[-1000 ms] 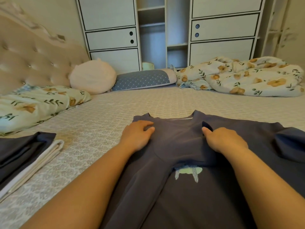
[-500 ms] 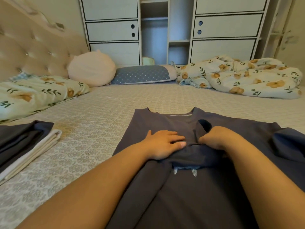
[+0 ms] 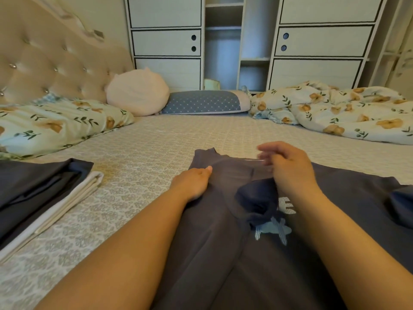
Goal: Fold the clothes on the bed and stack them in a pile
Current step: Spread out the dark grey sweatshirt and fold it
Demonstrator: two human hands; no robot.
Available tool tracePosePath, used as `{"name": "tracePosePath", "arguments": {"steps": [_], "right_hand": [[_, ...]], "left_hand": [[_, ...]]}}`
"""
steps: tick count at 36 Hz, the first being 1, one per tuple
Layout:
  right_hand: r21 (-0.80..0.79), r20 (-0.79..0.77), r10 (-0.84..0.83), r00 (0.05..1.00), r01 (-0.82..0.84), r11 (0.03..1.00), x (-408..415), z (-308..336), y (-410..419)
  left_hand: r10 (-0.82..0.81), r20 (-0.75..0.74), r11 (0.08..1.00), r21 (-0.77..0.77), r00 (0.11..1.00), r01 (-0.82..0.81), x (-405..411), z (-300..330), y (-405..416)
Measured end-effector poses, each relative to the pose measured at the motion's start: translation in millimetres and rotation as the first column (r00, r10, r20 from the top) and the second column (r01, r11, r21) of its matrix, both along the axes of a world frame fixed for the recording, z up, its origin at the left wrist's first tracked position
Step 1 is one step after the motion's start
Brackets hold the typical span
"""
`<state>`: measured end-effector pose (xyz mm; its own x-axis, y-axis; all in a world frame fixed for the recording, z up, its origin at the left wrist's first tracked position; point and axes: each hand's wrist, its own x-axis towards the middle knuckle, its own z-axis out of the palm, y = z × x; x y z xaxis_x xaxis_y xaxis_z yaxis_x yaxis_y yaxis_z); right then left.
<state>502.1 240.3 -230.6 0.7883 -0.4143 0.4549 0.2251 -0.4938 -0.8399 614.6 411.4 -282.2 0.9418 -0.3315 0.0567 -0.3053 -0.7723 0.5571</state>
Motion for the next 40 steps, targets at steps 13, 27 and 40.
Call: {"name": "tracePosePath", "arguments": {"steps": [13,27,40], "right_hand": [[-0.393,-0.714,-0.062,0.697,-0.327,0.859,6.6,-14.6,-1.6],[-0.493,-0.77,-0.136,0.623,-0.446,0.747,10.7,-52.5,-20.7],[-0.598,-0.669,-0.38,0.639,-0.159,0.785,-102.9,-66.4,34.5]], "left_hand": [[-0.05,0.114,0.997,0.068,0.992,0.042,-0.3,-1.3,-3.2],[-0.397,0.045,0.866,0.35,0.917,0.358,-11.7,-15.8,-34.3],[-0.207,-0.139,0.908,0.342,0.968,0.243,-101.4,-15.7,27.6]]}}
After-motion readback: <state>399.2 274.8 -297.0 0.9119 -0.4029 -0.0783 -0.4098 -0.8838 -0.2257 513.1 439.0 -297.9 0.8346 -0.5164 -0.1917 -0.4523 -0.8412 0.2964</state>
